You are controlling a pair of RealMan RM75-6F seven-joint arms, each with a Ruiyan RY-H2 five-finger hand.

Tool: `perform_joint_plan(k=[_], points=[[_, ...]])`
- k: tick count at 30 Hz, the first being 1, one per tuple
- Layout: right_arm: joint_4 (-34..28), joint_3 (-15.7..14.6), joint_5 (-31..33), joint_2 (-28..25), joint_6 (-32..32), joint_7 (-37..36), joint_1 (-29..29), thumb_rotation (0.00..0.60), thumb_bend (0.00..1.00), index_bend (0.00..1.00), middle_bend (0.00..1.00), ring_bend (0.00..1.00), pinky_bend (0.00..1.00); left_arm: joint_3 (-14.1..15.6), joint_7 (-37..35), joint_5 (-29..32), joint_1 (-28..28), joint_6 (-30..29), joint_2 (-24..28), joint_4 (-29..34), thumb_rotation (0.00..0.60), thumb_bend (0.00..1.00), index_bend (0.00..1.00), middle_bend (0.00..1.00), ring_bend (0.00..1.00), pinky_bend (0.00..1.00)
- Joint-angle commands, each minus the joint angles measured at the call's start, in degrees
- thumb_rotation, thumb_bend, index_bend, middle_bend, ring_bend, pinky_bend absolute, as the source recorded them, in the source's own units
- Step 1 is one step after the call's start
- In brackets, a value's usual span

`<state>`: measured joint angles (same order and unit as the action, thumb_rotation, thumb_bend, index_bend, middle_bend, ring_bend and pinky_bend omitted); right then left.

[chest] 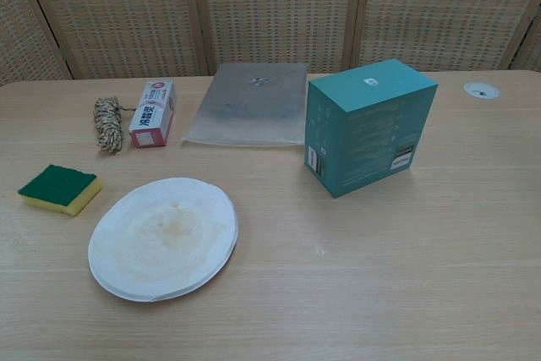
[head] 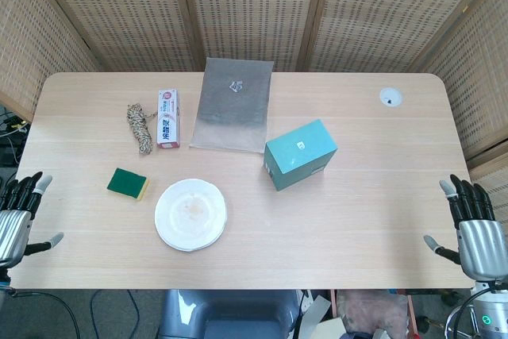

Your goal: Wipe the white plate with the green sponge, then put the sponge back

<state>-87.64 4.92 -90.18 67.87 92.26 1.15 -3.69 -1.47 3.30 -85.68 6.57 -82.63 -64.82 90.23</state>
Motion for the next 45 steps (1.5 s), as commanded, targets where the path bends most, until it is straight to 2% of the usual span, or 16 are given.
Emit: perform_joint_plan(k=[1,7,13,15,18,21,23,28,32,39,45], points=[[-0.06,0.08,0.05,-0.03,0.07,-0.02,0.03,0.600,0.00,0.00,0.00,0.00,0.00,-0.02,0.48,0.36,0.13,0.42,-0.02,-0.08,0.600,0.00,0.00,0.00,0.00,0.00],[0.06,0.39,0.31,0.12,0.23,0.30,0.08,0.600,0.00,0.00,0.00,0.00,0.00,-0.86,0.48,1.35,2.41,3.90,-0.78,-2.36,0.600,0.00,0.00,0.00,0.00,0.00],[-0.21,0.48,0.75,0.18,-0.55,0.78,-0.17,0.600,0.00,0.00,0.00,0.00,0.00,-1.65,-1.38,0.75,9.52,14.08,-3.55,-10.54,0.600,0.00,0.00,0.00,0.00,0.00],[-0.44,0.57,1.19,0.11,-1.07,1.23,-0.30,0.600,0.00,0.00,0.00,0.00,0.00,-1.64,-3.22,-0.32,12.71,18.12,-5.29,-14.60,0.600,0.00,0.00,0.00,0.00,0.00],[-0.60,0.71,1.74,0.09,-1.57,1.47,-0.42,0.600,0.00,0.00,0.00,0.00,0.00,-1.52,-6.25,-2.15,15.30,20.05,-8.14,-19.78,0.600,0.00,0.00,0.00,0.00,0.00],[-0.49,1.00,2.55,0.16,-2.17,1.82,-0.60,0.600,0.00,0.00,0.00,0.00,0.00,-0.75,-9.99,-3.91,18.08,22.68,-11.98,-26.58,0.600,0.00,0.00,0.00,0.00,0.01],[-0.21,1.39,3.80,0.29,-3.07,1.97,-0.83,0.600,0.00,0.00,0.00,0.00,0.00,-0.08,-11.11,-4.46,21.09,27.14,-16.12,-33.10,0.600,0.00,0.00,0.00,0.00,0.03],[0.30,1.81,4.95,0.51,-4.05,2.02,-1.18,0.600,0.00,0.00,0.00,0.00,0.00,0.62,-12.32,-4.73,23.38,29.58,-20.70,-40.36,0.600,0.00,0.09,0.00,0.00,0.11],[0.76,2.12,6.09,0.71,-5.12,2.14,-1.52,0.600,0.00,0.00,0.00,0.00,0.00,0.75,-14.35,-4.39,25.31,31.63,-24.41,-45.04,0.600,0.00,0.13,0.04,0.04,0.17],[0.88,2.42,7.07,0.90,-5.91,2.44,-1.83,0.600,0.00,0.00,0.00,0.00,0.00,1.70,-16.56,-5.08,27.91,33.22,-28.17,-49.76,0.600,0.00,0.18,0.12,0.10,0.23],[0.59,2.25,7.51,0.91,-6.92,2.77,-2.13,0.600,0.00,0.00,0.00,0.00,0.00,2.27,-17.14,-5.39,29.70,33.87,-30.45,-52.80,0.600,0.00,0.26,0.22,0.19,0.34]])
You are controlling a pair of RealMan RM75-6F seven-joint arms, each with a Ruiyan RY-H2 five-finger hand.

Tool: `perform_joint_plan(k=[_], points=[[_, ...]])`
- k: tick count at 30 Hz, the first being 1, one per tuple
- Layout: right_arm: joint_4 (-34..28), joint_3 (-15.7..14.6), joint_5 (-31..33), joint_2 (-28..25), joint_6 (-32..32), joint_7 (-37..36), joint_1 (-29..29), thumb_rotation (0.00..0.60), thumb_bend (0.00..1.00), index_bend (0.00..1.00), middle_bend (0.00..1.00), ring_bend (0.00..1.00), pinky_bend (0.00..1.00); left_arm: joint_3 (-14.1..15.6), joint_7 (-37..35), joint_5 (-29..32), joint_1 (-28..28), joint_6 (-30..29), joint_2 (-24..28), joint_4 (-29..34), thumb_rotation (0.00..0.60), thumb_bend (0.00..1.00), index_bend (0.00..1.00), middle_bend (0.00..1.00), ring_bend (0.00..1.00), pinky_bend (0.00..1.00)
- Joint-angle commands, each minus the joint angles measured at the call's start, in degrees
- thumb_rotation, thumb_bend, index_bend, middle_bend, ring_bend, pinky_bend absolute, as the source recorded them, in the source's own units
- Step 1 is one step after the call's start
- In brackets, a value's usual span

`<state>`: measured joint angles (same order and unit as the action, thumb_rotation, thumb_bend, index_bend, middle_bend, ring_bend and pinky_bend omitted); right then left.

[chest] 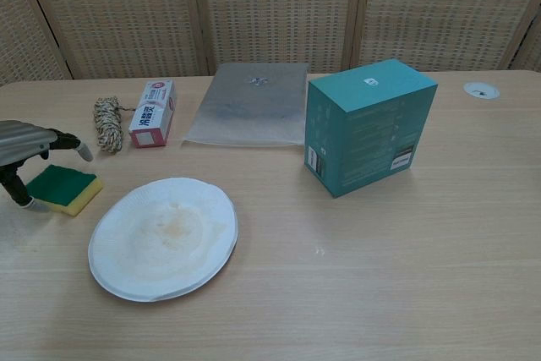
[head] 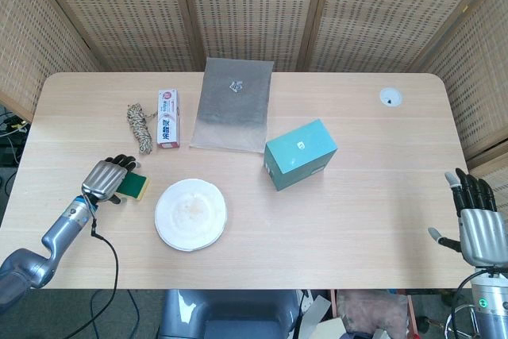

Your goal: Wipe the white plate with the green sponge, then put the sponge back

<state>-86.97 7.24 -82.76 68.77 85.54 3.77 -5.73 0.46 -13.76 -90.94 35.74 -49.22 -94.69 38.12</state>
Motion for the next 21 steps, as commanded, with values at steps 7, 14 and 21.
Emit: perform_joint_plan(k=[7,14,21], points=[[-0.31,-0.10,0.46,-0.03,-0.59,0.50,-0.20,0.600,0.00,0.00,0.00,0.00,0.00,0.80,-0.46,0.45,1.01,0.57,-2.19,-2.66,0.600,0.00,0.36,0.33,0.30,0.43],[-0.83,-0.02,0.74,-0.65,-0.69,-0.52,-0.09,0.600,0.00,0.00,0.00,0.00,0.00,0.54,-2.45,-1.29,0.28,-9.13,-0.90,-1.74,0.600,0.04,0.48,0.46,0.42,0.53],[-1.13,0.18,1.42,-0.98,-1.05,-0.37,-0.16,0.600,0.00,0.00,0.00,0.00,0.00,1.35,-0.15,-6.44,3.58,-15.80,7.28,14.96,0.600,0.03,0.48,0.46,0.42,0.53]])
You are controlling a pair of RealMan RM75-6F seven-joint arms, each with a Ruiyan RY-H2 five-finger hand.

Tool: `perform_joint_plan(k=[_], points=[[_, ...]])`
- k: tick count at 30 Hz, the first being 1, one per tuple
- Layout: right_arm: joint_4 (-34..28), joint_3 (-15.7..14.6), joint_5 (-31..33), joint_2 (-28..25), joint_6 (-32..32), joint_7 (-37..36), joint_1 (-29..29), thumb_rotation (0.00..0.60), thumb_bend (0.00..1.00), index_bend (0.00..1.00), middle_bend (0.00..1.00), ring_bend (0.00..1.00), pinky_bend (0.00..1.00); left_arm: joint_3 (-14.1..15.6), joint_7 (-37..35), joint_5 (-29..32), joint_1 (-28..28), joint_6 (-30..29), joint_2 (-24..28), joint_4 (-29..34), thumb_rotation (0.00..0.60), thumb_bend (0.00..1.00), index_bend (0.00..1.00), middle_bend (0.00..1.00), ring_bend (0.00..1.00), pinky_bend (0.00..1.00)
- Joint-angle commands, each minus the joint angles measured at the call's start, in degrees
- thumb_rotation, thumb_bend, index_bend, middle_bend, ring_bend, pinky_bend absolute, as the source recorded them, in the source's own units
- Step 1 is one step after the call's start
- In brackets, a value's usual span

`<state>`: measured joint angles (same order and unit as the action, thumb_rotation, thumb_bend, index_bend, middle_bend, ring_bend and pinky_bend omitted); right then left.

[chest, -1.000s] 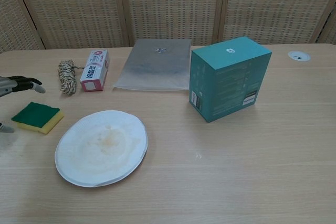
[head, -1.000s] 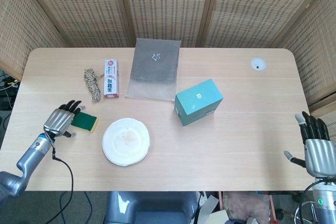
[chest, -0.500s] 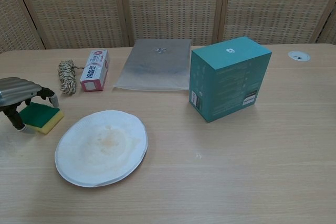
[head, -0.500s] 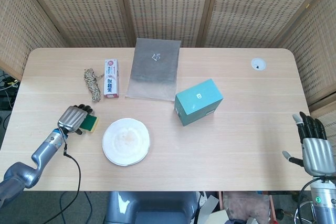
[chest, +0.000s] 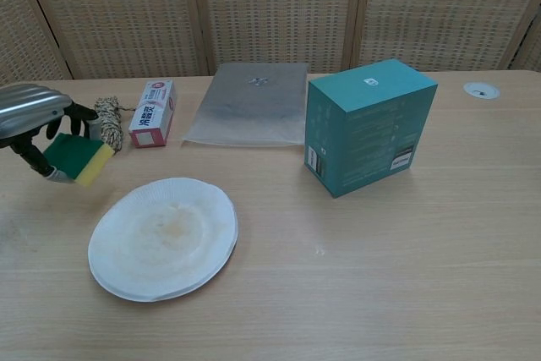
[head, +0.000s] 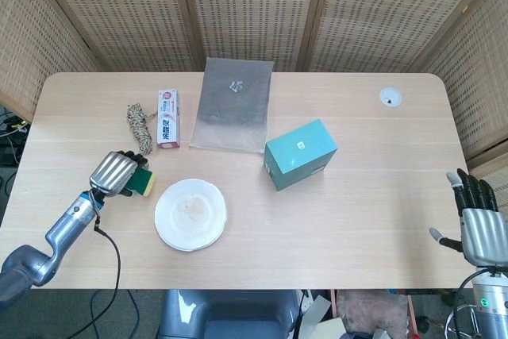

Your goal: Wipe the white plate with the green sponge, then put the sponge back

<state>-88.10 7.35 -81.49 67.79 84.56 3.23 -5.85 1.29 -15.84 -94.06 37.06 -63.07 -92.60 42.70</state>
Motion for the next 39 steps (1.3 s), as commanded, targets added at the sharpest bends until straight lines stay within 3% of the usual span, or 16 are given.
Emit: perform_joint_plan(k=[1,5,9,16,23,31,39], points=[[0.05,0.14,0.26,0.04,-0.08,0.34,-0.08,0.600,0.00,0.00,0.00,0.00,0.00,0.69,2.62,-3.79,2.95,-1.42,6.07,12.90,0.600,0.04,0.48,0.46,0.42,0.53],[0.36,0.72,1.25,0.14,-0.23,0.36,-0.21,0.600,0.00,0.00,0.00,0.00,0.00,1.09,5.61,-4.90,6.73,3.50,8.23,21.90,0.600,0.04,0.49,0.46,0.42,0.53],[0.62,1.11,2.16,0.09,-0.61,0.29,-0.31,0.600,0.00,0.00,0.00,0.00,0.00,0.83,7.99,-4.12,9.78,9.23,7.24,24.32,0.600,0.04,0.49,0.46,0.42,0.53],[1.09,1.68,3.76,-0.05,-1.29,0.05,-0.38,0.600,0.00,0.00,0.00,0.00,0.00,0.30,5.94,-1.54,12.39,14.54,1.71,21.01,0.600,0.04,0.49,0.46,0.42,0.53],[1.48,2.07,5.08,-0.29,-1.99,-0.44,-0.40,0.600,0.00,0.00,0.00,0.00,0.00,0.86,-1.28,1.34,12.78,17.94,-2.90,15.49,0.600,0.04,0.50,0.46,0.42,0.53],[1.56,2.19,5.46,-0.31,-2.32,-0.42,-0.54,0.600,0.00,0.00,0.00,0.00,0.00,1.50,-8.37,3.07,12.05,19.08,-4.84,13.20,0.600,0.04,0.50,0.46,0.42,0.53],[1.37,2.08,5.39,-0.40,-2.41,-0.45,-0.58,0.600,0.00,0.00,0.00,0.00,0.00,1.96,-10.39,2.59,12.06,17.86,-5.45,12.04,0.600,0.04,0.50,0.46,0.42,0.53]])
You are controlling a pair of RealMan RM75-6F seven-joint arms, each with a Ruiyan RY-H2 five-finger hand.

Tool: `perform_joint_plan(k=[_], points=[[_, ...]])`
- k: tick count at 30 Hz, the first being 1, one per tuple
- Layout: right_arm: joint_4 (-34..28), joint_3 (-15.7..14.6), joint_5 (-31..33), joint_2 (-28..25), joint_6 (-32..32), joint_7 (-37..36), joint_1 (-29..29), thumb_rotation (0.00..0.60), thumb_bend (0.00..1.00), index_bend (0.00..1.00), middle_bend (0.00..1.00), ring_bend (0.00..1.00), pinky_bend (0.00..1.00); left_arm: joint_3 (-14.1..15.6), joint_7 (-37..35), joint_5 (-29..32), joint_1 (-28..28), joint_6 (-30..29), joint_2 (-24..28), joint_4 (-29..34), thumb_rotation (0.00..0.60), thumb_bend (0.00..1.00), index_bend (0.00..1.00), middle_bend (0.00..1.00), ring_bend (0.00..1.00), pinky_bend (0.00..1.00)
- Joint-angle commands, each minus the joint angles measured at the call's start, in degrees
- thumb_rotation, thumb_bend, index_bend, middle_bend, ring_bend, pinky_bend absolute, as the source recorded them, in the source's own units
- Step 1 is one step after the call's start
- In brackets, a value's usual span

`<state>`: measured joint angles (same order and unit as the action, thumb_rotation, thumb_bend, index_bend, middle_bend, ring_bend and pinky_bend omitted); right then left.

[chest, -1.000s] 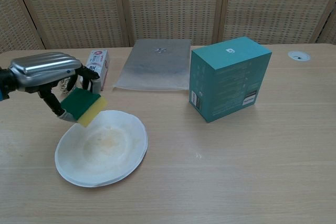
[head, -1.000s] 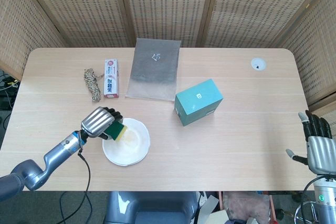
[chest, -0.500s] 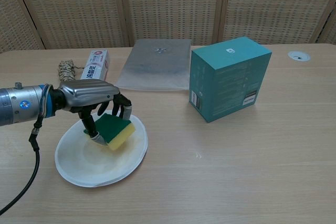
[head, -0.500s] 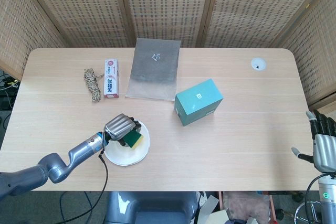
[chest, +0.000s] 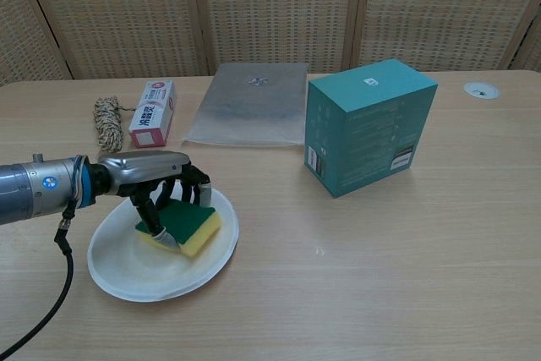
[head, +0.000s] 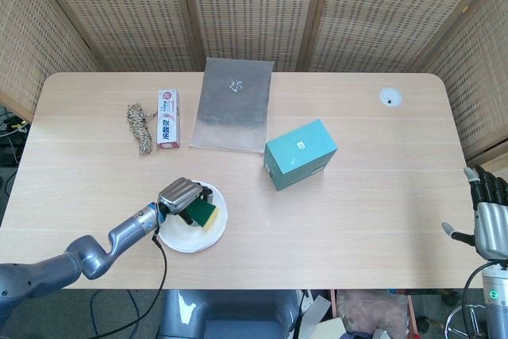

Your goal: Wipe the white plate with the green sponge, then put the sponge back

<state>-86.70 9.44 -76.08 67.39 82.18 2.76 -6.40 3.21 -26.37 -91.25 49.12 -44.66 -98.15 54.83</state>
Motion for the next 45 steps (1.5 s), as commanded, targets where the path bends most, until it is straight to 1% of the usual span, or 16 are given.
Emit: perform_joint_plan(k=[1,4,8,16,18,24,35,41,45], points=[[-0.04,-0.02,-0.01,-0.01,-0.04,0.03,-0.03,0.600,0.00,0.00,0.00,0.00,0.00,0.02,0.19,-0.27,-0.02,-0.80,0.19,-0.06,0.600,0.05,0.50,0.46,0.42,0.53],[-0.14,-0.04,-0.08,-0.08,0.05,0.01,0.01,0.600,0.00,0.00,0.00,0.00,0.00,-0.37,-0.04,-0.27,-0.19,-2.20,0.99,0.67,0.600,0.05,0.50,0.46,0.42,0.53],[-0.43,-0.13,-0.33,-0.22,0.24,-0.16,0.08,0.600,0.00,0.00,0.00,0.00,0.00,-1.24,-0.52,-0.11,-0.36,-4.43,3.97,3.47,0.600,0.05,0.50,0.46,0.42,0.53],[-0.70,-0.23,-0.56,-0.29,0.46,0.13,0.12,0.600,0.00,0.00,0.00,0.00,0.00,-2.36,-0.35,1.56,-0.15,-3.90,6.46,5.69,0.600,0.05,0.50,0.46,0.42,0.53],[-0.76,-0.20,-0.48,-0.34,0.36,0.09,0.07,0.600,0.00,0.00,0.00,0.00,0.00,-1.25,-0.49,1.44,-0.08,-2.24,6.43,6.35,0.600,0.05,0.50,0.46,0.42,0.53],[-0.69,-0.06,-0.20,-0.38,0.36,0.18,0.06,0.600,0.00,0.00,0.00,0.00,0.00,0.20,-1.74,0.75,-0.29,-1.54,6.16,8.01,0.600,0.05,0.50,0.46,0.42,0.53],[-0.85,-0.03,-0.02,-0.64,0.22,-0.15,0.08,0.600,0.00,0.00,0.00,0.00,0.00,0.84,-3.18,1.74,-1.06,-0.12,3.32,4.96,0.600,0.06,0.50,0.46,0.42,0.53],[-1.03,-0.08,-0.08,-0.65,0.15,-0.20,0.05,0.600,0.00,0.00,0.00,0.00,0.00,0.53,-4.09,1.74,-0.99,-0.41,3.24,4.86,0.600,0.06,0.50,0.46,0.42,0.53],[-1.22,0.02,0.13,-0.87,-0.16,-0.57,-0.04,0.600,0.00,0.00,0.00,0.00,0.00,-0.24,-4.58,1.60,-0.81,-1.65,4.49,6.27,0.600,0.06,0.50,0.46,0.42,0.53]])
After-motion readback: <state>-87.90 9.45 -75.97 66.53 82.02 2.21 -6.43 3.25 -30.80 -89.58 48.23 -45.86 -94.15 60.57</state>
